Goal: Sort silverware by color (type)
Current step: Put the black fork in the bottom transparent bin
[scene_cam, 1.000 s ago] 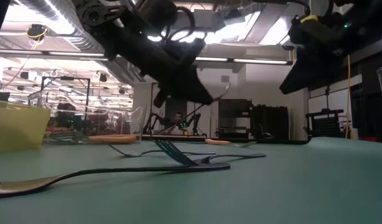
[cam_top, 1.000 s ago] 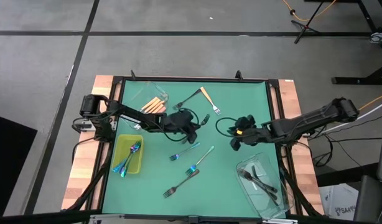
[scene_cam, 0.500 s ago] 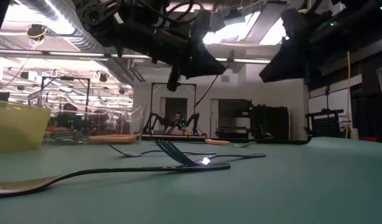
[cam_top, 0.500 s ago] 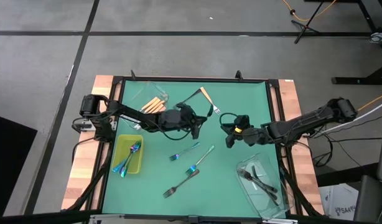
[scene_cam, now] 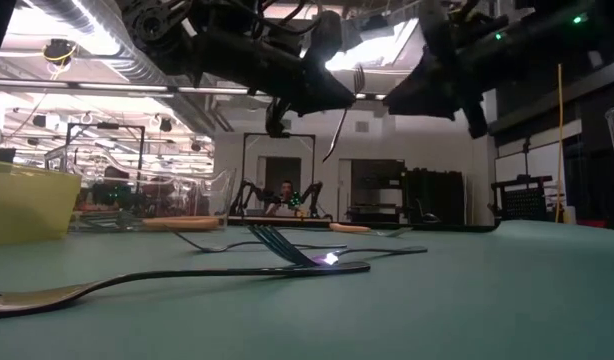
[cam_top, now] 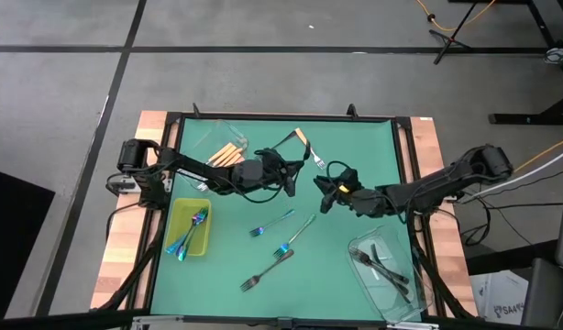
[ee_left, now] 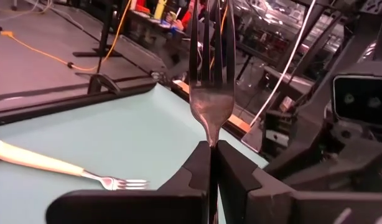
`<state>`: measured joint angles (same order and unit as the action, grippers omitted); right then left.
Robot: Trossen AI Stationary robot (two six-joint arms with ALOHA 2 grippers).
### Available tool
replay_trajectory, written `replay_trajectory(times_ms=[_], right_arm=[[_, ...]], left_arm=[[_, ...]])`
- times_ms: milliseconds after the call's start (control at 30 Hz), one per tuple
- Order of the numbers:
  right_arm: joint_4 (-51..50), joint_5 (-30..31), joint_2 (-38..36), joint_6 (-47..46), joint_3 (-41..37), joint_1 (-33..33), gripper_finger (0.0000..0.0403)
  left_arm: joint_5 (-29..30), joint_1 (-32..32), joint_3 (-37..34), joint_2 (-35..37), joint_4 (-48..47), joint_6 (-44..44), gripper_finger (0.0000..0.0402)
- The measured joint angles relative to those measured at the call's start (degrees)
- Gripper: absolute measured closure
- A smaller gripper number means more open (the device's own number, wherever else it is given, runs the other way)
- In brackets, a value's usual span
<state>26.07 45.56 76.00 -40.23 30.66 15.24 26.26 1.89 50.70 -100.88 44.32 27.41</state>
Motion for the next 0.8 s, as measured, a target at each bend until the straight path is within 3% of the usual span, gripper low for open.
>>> replay_trajectory(times_ms=[367, 800], right_arm=[[12.2, -6.1, 7.1, 1.6, 0.4, -4.8, 0.0340], [11.4, -13.0, 7.3, 3.2, 4.3, -10.1, 0.0340]], left_arm=[[0.1, 0.0, 0.0, 0.0, 0.5, -1.1, 0.0393], [0.3, 0.0, 0.0, 0.0, 0.8, -1.1, 0.0393]])
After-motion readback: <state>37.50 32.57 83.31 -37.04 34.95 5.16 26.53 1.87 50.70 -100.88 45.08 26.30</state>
